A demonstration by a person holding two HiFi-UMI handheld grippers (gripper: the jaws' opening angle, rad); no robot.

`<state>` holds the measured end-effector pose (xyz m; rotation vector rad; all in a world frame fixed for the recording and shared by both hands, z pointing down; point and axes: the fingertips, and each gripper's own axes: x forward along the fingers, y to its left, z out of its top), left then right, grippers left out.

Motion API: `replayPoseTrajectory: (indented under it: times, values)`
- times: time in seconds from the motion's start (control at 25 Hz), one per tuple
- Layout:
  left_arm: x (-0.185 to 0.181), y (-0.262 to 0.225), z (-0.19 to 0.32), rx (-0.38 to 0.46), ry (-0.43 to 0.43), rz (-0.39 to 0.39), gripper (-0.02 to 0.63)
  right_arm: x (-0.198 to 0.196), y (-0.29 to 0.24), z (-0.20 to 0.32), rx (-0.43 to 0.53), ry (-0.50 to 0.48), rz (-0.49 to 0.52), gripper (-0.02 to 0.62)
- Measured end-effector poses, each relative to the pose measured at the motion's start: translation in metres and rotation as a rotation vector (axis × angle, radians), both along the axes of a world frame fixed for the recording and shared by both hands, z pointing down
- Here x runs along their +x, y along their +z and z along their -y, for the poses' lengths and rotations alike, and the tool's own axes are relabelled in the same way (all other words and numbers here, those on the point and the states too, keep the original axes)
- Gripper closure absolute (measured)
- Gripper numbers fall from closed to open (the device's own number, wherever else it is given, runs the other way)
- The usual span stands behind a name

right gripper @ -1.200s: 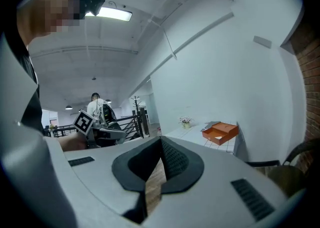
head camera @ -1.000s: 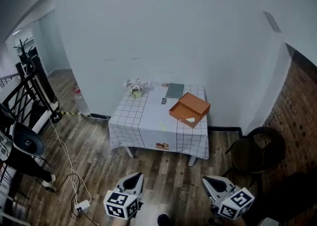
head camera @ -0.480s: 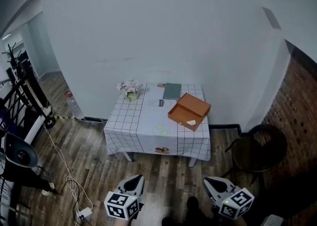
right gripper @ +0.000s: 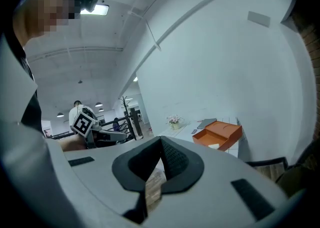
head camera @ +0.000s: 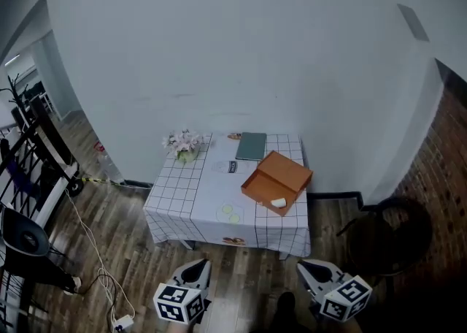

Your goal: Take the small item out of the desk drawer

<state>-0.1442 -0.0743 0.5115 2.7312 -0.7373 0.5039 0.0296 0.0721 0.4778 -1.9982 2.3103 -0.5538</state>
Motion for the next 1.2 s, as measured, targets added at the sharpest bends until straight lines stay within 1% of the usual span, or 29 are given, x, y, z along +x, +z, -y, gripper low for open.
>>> replayPoseTrajectory:
  times: [0.12, 0.28, 0.36, 0.48, 0.56, 0.68, 0.8, 0.92, 1.04, 1.2]
  values:
    - [0.062, -0.010, 0.019, 0.017, 0.003, 0.001, 0.595, 0.058, -0.004, 0.017, 0.005, 0.003, 0.013, 0.592]
    - [0.143, -0.026, 0.031, 0.055, 0.041, 0.017, 0.597, 0.140, -0.004, 0.033, 0.015, 0.022, 0.026, 0.592]
    - [0.170, -0.030, 0.033, 0.068, 0.053, 0.030, 0.595, 0.168, -0.001, 0.039, 0.016, 0.021, 0.035, 0.591]
    - [0.196, -0.026, 0.041, 0.075, 0.046, 0.046, 0.595, 0.197, 0.008, 0.049, -0.001, 0.010, 0.053, 0.591]
    - [0.206, -0.022, 0.051, 0.067, 0.037, 0.055, 0.595, 0.208, 0.016, 0.060, -0.021, -0.003, 0.064, 0.591]
    - [0.209, -0.015, 0.070, 0.051, 0.011, 0.056, 0.595, 0.211, 0.025, 0.077, -0.047, -0.030, 0.079, 0.591]
    - [0.212, -0.008, 0.099, 0.039, -0.022, 0.036, 0.595, 0.214, 0.031, 0.104, -0.074, -0.061, 0.064, 0.591]
    - [0.213, -0.008, 0.132, 0.042, -0.048, 0.005, 0.595, 0.212, 0.034, 0.139, -0.104, -0.101, 0.047, 0.591]
    - [0.212, -0.004, 0.170, 0.029, -0.080, -0.023, 0.597, 0.211, 0.038, 0.182, -0.139, -0.138, 0.014, 0.591]
    - [0.217, -0.002, 0.213, 0.027, -0.071, -0.036, 0.597, 0.204, 0.042, 0.241, -0.174, -0.209, -0.038, 0.591]
